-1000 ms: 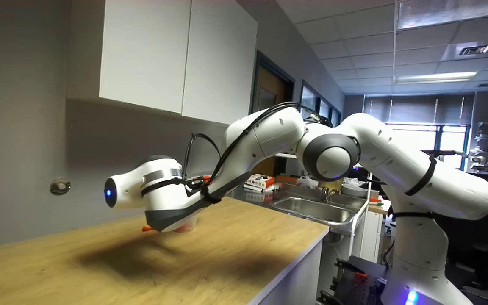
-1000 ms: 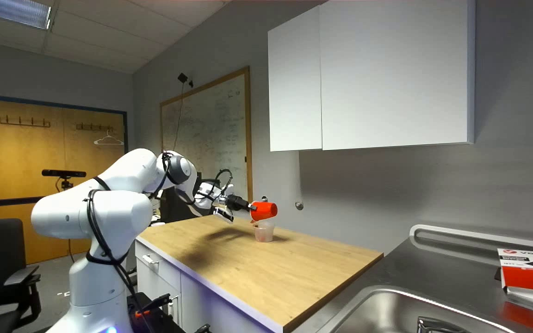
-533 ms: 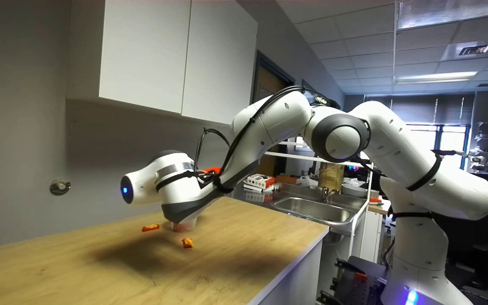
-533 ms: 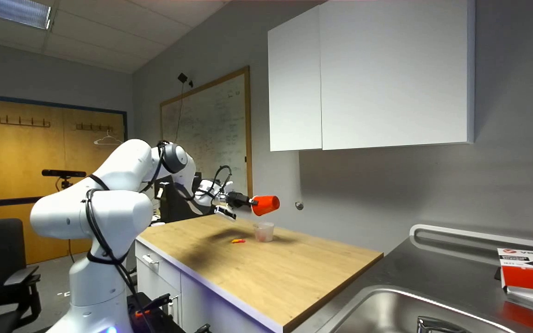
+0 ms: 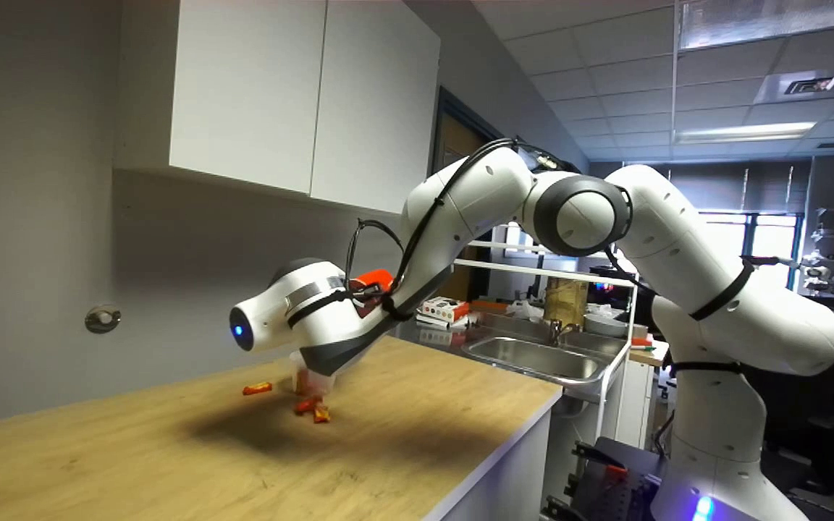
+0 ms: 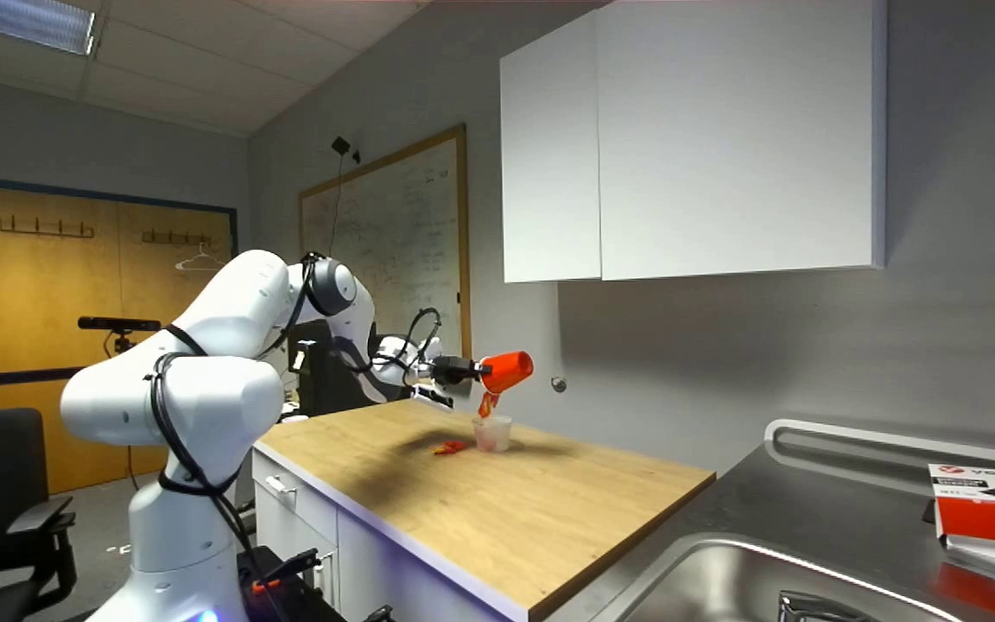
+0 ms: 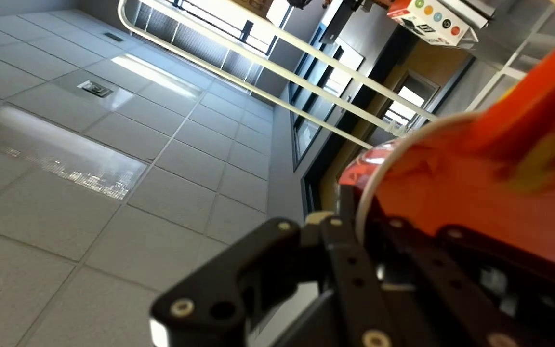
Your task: Pour the contents in the orange cup into the clear bowl
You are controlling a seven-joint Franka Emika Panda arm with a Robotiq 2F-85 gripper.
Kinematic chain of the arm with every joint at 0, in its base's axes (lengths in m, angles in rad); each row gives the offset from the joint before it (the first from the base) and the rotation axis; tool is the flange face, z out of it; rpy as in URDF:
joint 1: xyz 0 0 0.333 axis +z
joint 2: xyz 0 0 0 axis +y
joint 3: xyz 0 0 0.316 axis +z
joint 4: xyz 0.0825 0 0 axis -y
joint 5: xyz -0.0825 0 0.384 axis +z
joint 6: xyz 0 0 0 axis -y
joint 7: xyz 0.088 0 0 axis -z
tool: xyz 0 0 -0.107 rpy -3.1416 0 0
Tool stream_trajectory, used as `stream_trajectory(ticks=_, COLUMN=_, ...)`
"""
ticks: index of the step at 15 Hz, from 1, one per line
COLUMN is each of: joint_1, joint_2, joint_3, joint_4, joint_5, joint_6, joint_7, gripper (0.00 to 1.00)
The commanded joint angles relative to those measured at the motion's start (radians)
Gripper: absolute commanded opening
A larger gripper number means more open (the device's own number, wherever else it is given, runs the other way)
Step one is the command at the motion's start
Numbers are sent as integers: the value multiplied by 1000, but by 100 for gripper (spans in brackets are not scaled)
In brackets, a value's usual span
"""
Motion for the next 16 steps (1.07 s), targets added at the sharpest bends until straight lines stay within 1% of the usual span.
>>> stream_trajectory(ticks=1, joint_1=-106, joint_2=-27, joint_3=125, joint_4=56, joint_5=-91, joint_6=-30, joint_7=-20, gripper=3)
stream_trajectory(ticks=3, joint_1=-149, joint_2=-7, joint_3=166, joint_4=132, joint_5=-142, joint_6=-33, joint_7=-53, gripper=3)
stream_trajectory(ticks=5, joint_1=-182, joint_2=20, joint_3=192, joint_4=228, joint_5=-199, joint_6=-30, joint_7=-102, gripper=3)
stream_trajectory(ticks=9, joint_1=-238, joint_2=68, joint_3=214, joint_4=440, joint_5=-291, joint_6=-6, joint_7=-240, gripper=3)
stream_trajectory(ticks=11, joint_1=-259, joint_2=86, joint_3=218, joint_4=534, joint_5=-310, joint_6=7, joint_7=-309, gripper=3)
stream_trajectory(ticks=12, joint_1=-259, joint_2=94, joint_3=201, joint_4=588, joint_5=-254, joint_6=14, joint_7=-367, gripper=3)
stream_trajectory(ticks=13, joint_1=-276, joint_2=96, joint_3=222, joint_4=633, joint_5=-218, joint_6=19, joint_7=-448, gripper=19)
stream_trajectory(ticks=14, joint_1=-235, joint_2=-8, joint_3=267, joint_4=372, joint_5=-161, joint_6=-2, joint_7=-300, gripper=30)
stream_trajectory(ticks=15, joint_1=-238, joint_2=-25, joint_3=287, joint_4=367, joint_5=-121, joint_6=16, joint_7=-297, gripper=34)
stream_trajectory(ticks=16, joint_1=-239, joint_2=-52, joint_3=315, joint_4=324, joint_5=-82, joint_6=33, joint_7=-277, gripper=35)
